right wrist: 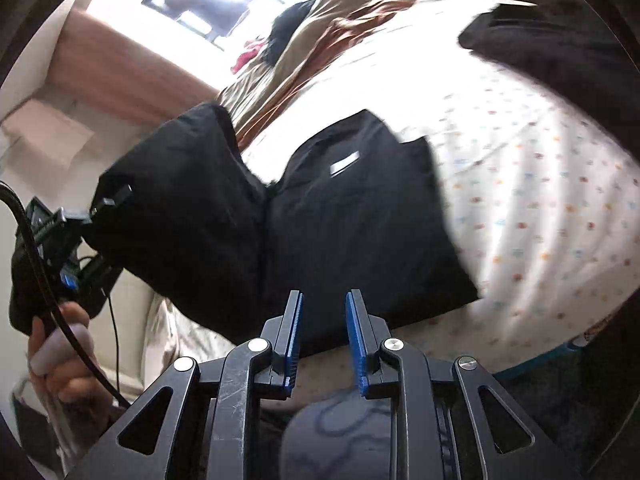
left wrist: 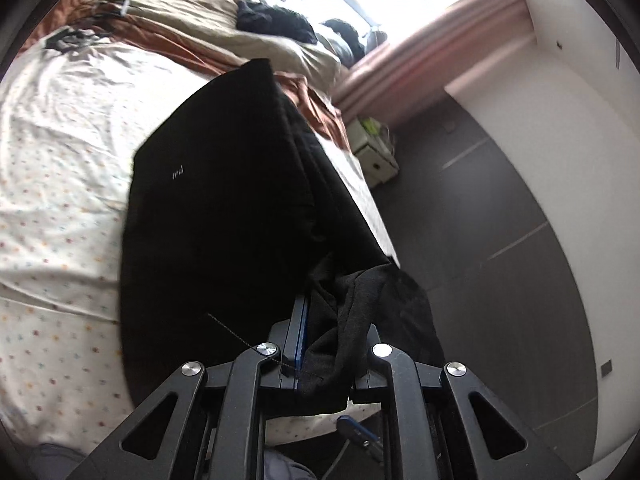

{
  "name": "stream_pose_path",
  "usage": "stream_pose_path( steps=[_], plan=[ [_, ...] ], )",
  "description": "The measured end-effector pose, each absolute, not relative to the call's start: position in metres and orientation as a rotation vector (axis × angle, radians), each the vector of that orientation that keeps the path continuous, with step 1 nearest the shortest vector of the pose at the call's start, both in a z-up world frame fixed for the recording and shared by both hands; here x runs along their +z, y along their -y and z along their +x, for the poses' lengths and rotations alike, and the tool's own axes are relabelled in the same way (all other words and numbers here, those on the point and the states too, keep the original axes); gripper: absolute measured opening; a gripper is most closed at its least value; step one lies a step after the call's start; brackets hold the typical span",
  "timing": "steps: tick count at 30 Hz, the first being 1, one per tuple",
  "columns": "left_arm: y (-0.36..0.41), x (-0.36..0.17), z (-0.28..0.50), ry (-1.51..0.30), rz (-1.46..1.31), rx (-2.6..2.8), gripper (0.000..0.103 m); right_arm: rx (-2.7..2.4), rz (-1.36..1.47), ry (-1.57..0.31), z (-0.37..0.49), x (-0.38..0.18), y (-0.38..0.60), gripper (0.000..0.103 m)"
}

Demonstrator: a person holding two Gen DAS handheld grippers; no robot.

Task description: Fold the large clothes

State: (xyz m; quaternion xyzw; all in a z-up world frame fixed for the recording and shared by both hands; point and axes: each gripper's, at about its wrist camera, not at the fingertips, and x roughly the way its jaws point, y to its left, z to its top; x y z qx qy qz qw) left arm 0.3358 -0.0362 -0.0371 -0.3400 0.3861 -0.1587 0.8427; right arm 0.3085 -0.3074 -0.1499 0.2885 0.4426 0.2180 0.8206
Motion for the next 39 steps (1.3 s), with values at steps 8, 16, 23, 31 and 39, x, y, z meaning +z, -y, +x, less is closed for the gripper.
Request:
stream_pose_path(
  steps=[8, 16, 23, 31, 39],
  plan=[
    [0.105, -0.065, 0.367, -0.973, -0.628, -0.461, 0.04, 0.405, 0.678, -0.942, 0.317, -0.165, 0.351, 0.026],
    [0.062, -0.075, 0.363, -0.935, -0.642, -0.418, 0.071, 0.47, 0.742, -0.914, 0.324, -0.168, 0.36, 0.063],
    [0.005, -0.094, 0.34, -0.943, -0.68, -0.245, 0.071, 0.455, 0.708, -0.949, 0.352, -0.177, 0.341, 0.063],
    [-0.017, -0.121, 0.323, -0.997, -0.636, -0.147, 0.071, 0.475, 0.714, -0.977, 0.368, -0.179, 0.329, 0.012],
    [-0.019, -0.144, 0.323, -1.055, -0.598, -0.125, 0.071, 0.504, 0.774, -0.918, 0.343, -0.193, 0.344, 0.007]
  ],
)
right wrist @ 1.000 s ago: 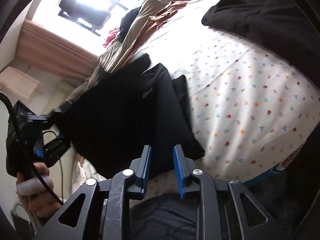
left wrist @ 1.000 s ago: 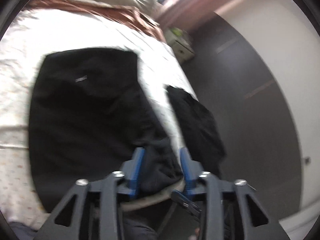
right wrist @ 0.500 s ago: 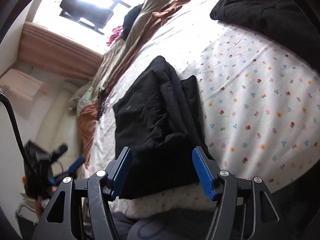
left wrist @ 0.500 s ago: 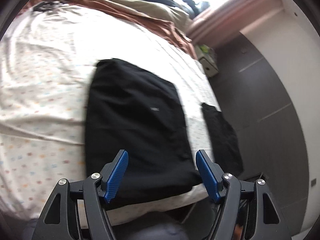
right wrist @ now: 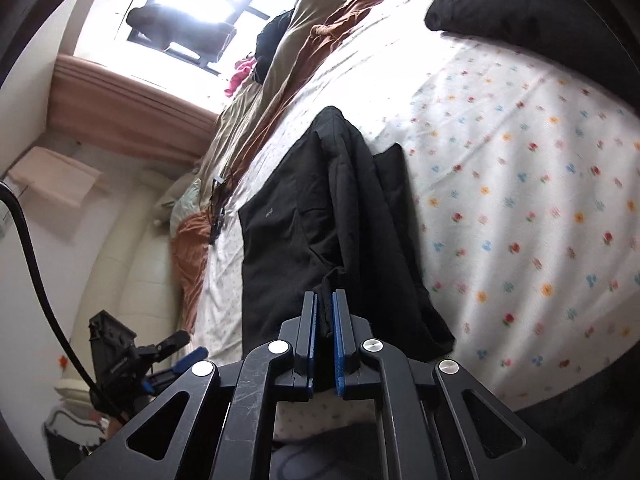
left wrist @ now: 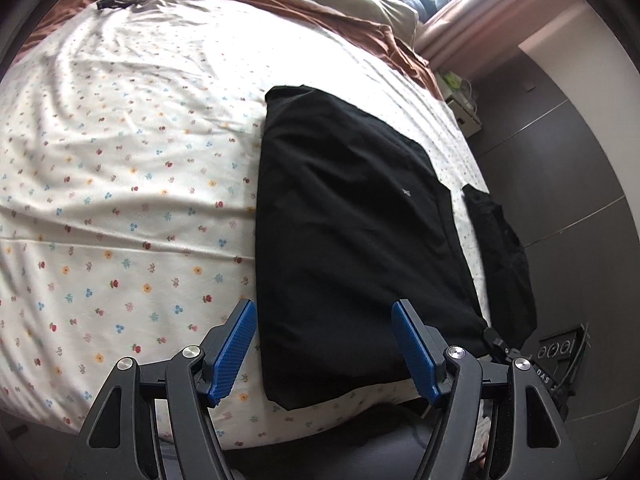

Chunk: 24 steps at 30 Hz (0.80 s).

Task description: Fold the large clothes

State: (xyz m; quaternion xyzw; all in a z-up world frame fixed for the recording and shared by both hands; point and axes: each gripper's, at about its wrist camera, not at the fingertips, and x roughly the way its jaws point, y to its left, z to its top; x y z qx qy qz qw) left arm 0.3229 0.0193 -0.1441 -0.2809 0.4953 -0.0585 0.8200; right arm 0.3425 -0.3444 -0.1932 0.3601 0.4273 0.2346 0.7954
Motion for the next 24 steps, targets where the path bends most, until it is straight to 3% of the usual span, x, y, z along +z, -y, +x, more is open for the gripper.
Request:
stream_pose_path(
  steps=[15, 21, 23, 24],
  plan=[
    [-0.007, -0.182, 0.347, -1.147, -0.554, -0.128, 0.071, 0.439, 0.858, -0.968, 0.326, -0.257, 0.363, 0.006],
    [-0.007, -0.19, 0.35, -1.161, -0.554, -0.14, 0.07, 0.422, 0.818, -1.008, 0.322, -0.253, 0.36, 0.006],
    [-0.011, -0.188, 0.351, -1.15, -0.557, -0.145, 0.07, 0.422, 0.774, -1.022, 0.323, -0.243, 0.358, 0.009],
    [-0.013, -0.186, 0.353, -1.143, -0.557, -0.141, 0.07, 0.42, 0.755, -1.031, 0.324, -0.237, 0.358, 0.017]
  ],
)
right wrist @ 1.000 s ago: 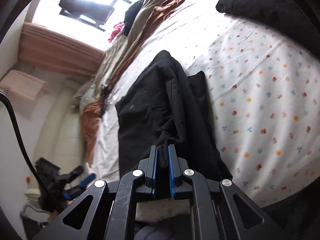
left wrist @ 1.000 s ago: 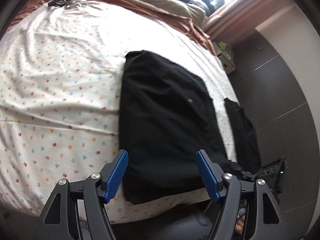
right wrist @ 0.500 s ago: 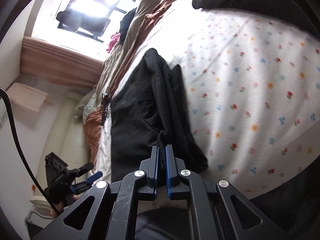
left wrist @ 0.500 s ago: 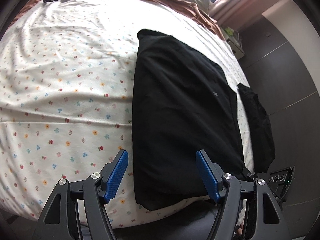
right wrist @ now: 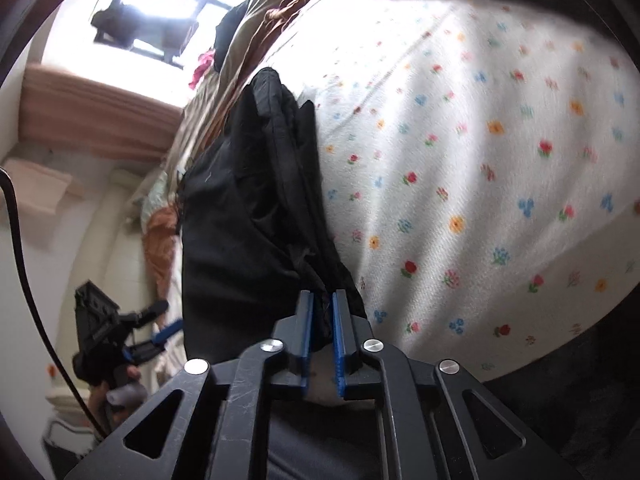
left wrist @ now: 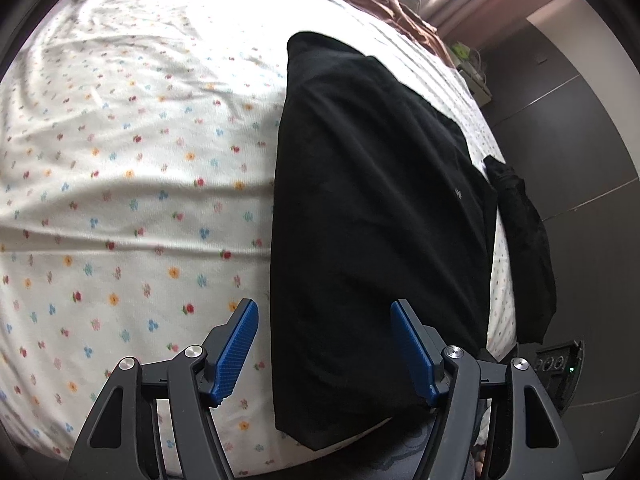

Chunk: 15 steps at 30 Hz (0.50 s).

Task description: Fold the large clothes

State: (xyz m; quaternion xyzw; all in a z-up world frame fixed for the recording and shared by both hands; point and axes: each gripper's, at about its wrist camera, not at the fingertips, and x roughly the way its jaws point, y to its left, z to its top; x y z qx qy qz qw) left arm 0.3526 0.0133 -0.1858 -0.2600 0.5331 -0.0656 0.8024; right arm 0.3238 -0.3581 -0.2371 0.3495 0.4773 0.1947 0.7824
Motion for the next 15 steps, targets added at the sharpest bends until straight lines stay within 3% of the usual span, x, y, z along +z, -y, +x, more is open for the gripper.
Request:
stream_pose_path(
  steps=[3, 11, 15],
  plan=[
    [-0.021, -0.179, 0.358, -1.12, -0.56, -0.127, 0.07, 0.434, 0.722, -1.002, 0.326, -0.218, 0.362, 0.028],
    [-0.034, -0.167, 0.385, -1.088, -0.569, -0.102, 0.07, 0.487, 0.619, -0.915, 0.364, -0.168, 0.357, 0.03],
    [-0.039, -0.162, 0.407, -1.084, -0.575, -0.096, 0.07, 0.508, 0.59, -0.906, 0.396, -0.158, 0.349, 0.043]
  ],
)
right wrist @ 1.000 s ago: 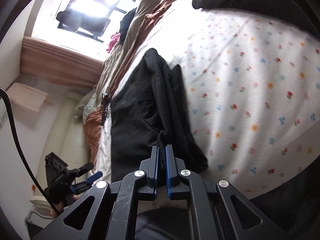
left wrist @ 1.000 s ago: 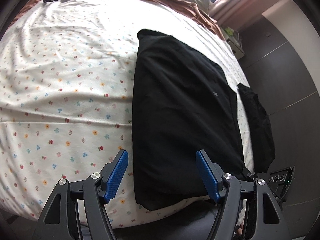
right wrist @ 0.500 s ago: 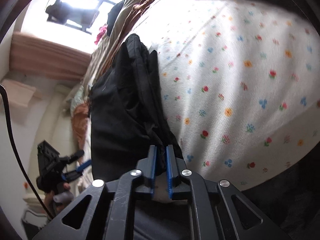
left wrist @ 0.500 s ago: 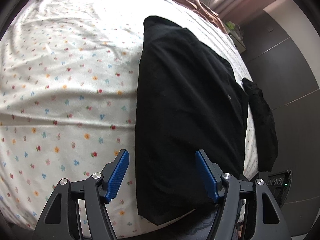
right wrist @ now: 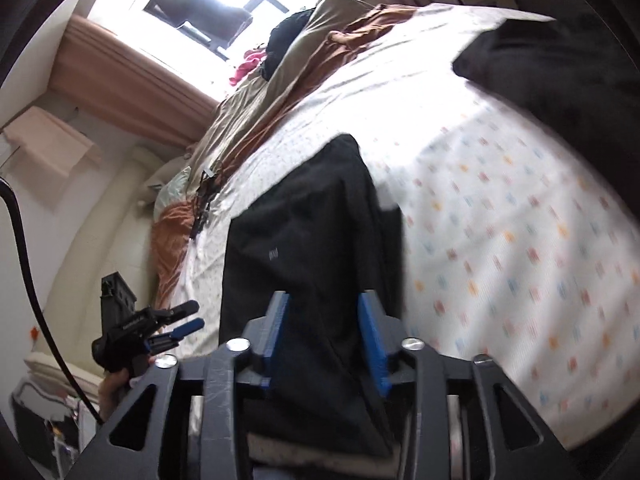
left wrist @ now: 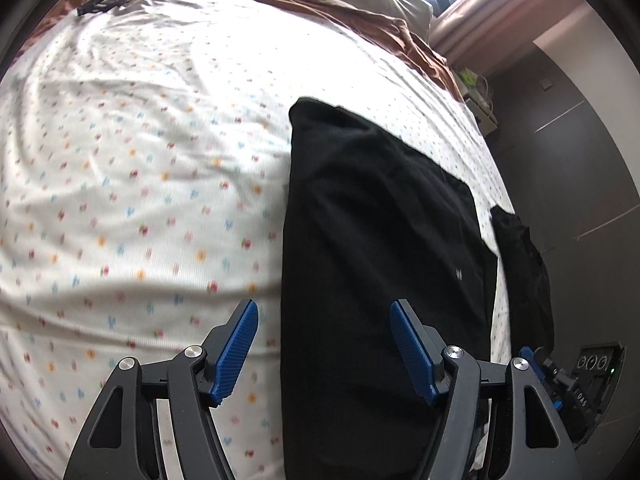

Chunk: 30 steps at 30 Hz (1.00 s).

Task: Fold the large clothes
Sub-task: 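Smooth the folded jacket edges with both grippers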

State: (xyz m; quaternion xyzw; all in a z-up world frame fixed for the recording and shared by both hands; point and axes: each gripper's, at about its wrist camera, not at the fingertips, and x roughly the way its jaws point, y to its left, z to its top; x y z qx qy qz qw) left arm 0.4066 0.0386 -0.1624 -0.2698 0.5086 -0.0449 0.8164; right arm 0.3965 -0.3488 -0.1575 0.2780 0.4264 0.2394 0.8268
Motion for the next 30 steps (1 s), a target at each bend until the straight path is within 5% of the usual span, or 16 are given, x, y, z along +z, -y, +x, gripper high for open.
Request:
stream_pose_path(
  steps=[5, 9, 23, 28, 30],
  plan=[
    [-0.043, -0.169, 0.436, -1.099, -0.603, -0.076, 0.07, 0.539, 0.577, -0.936, 0.442, -0.156, 0.328, 0.043],
    [-0.047, -0.174, 0.457, -1.094, -0.619, -0.053, 0.07, 0.522, 0.551, -0.959, 0.471, -0.159, 0.321, 0.053],
    [-0.058, -0.2, 0.506, -1.047, -0.621, -0.055, 0.07, 0.547, 0.556, -1.001, 0.518, -0.18, 0.308, 0.053],
    [-0.056, -0.201, 0.523, -1.041, -0.594, -0.035, 0.07, 0.577, 0.539, -0.989, 0.516, -0.174, 0.3, 0.049],
    [-0.054, -0.201, 0.521, -1.038, -0.609, -0.044, 0.07, 0.579, 0.515, -1.001, 0.518, -0.175, 0.295, 0.039]
  ],
)
